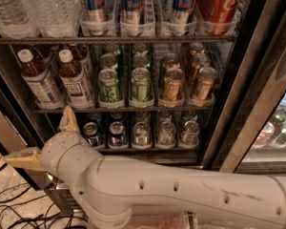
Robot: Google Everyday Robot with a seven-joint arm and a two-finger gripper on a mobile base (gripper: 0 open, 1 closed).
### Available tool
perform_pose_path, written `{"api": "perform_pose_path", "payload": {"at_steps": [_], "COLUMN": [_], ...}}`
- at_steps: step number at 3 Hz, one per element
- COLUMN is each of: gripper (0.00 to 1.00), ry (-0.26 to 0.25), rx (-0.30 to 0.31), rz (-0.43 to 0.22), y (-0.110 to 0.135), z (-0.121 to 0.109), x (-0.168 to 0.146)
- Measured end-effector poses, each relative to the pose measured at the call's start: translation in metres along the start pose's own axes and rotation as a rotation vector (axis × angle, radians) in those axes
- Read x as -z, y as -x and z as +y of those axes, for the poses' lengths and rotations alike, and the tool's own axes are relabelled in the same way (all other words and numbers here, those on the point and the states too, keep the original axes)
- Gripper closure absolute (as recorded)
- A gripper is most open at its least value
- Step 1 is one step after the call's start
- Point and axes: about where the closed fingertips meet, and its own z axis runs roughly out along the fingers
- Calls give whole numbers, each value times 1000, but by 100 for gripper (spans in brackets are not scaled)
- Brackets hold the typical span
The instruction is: Pick blue plastic bottle from middle shelf of fridge
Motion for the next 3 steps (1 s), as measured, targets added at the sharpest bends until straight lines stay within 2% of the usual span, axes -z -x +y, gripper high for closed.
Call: {"api": "perform_pose_path", "payload": {"at_steps": [1,3], "gripper": [0,0], "ry": [-50,-69], "rx": [-33,-13], "rz": [-68,-52], "y": [-1,1], "z": [-13,-17], "x": [-25,-20]}}
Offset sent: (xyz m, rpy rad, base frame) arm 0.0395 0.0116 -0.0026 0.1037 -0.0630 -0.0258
